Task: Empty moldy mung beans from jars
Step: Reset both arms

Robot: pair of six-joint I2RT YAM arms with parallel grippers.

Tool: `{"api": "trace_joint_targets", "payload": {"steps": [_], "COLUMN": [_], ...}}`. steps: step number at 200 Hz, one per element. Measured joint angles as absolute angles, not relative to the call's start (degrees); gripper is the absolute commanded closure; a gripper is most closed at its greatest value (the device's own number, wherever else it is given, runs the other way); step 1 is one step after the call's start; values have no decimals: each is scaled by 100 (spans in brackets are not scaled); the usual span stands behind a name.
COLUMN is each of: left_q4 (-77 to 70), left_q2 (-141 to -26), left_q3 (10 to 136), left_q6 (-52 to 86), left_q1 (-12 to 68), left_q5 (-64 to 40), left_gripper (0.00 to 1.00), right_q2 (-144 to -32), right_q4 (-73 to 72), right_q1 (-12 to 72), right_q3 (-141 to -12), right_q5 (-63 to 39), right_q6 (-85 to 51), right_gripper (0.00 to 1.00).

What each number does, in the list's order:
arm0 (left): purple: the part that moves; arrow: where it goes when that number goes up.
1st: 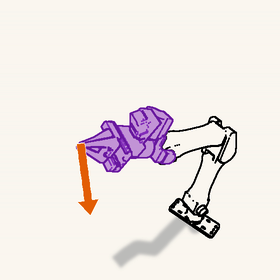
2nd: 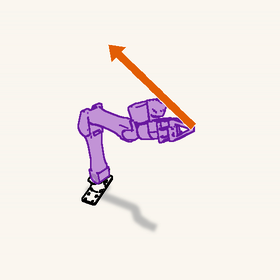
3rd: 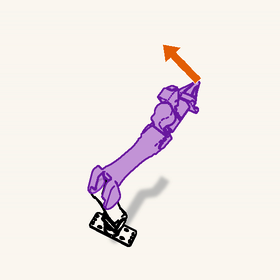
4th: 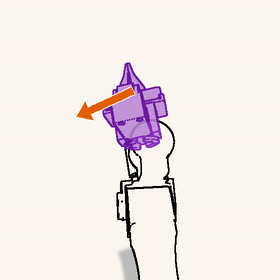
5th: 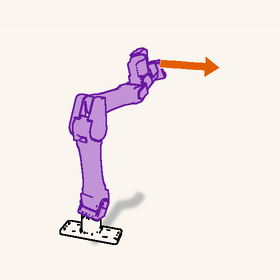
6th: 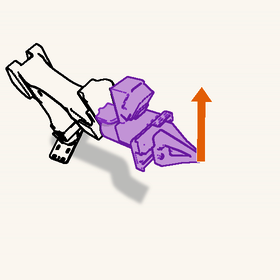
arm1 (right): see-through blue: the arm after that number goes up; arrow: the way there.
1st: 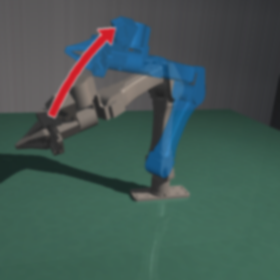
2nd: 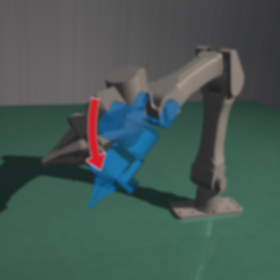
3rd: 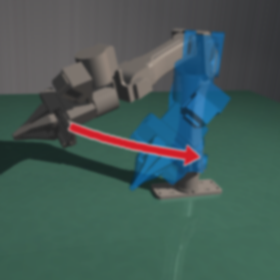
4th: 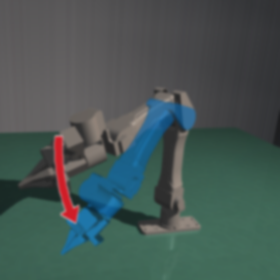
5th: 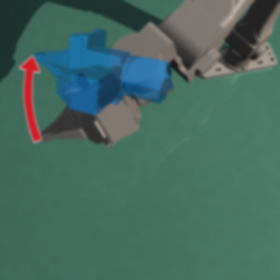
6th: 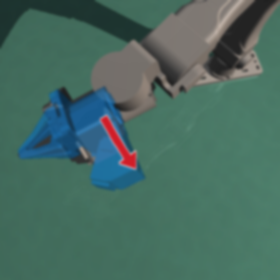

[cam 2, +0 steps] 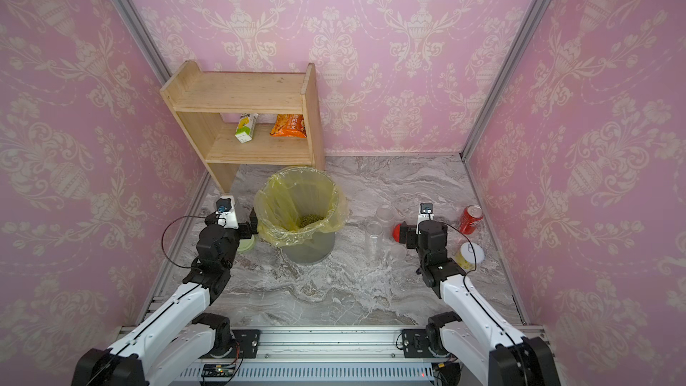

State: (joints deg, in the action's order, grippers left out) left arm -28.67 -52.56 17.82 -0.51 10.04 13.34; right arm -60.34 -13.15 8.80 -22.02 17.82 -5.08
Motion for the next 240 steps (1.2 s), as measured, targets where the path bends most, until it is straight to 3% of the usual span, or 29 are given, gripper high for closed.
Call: {"api": "trace_joint_targets", "payload": {"steps": [39, 86, 157, 240], "left_q4": [-3218, -3507, -3955, -4842], "left_q2": [-5321, -5603, -6125, -7170], "left_q3": [1474, 1398, 1398, 1398], "left_q6": [-54, -75, -187, -202], "left_q1": [1004, 1004, 1004, 871], "left_q5": [1367, 1422, 1433, 1479], "left_gripper": [1, 1, 1, 1], "right_q2": [-7481, -8296, -8381, -8471], "right_q4": [-2338, -2919, -3496, -4877], "right_q1": [574, 410, 427, 486], "right_q3": [-2294, -2801, -2770, -1802], "right_q5": [2178, 2220, 2075, 1306], "right_q6": [-491, -600, -576, -231], "right_gripper": [0, 0, 0, 0]}}
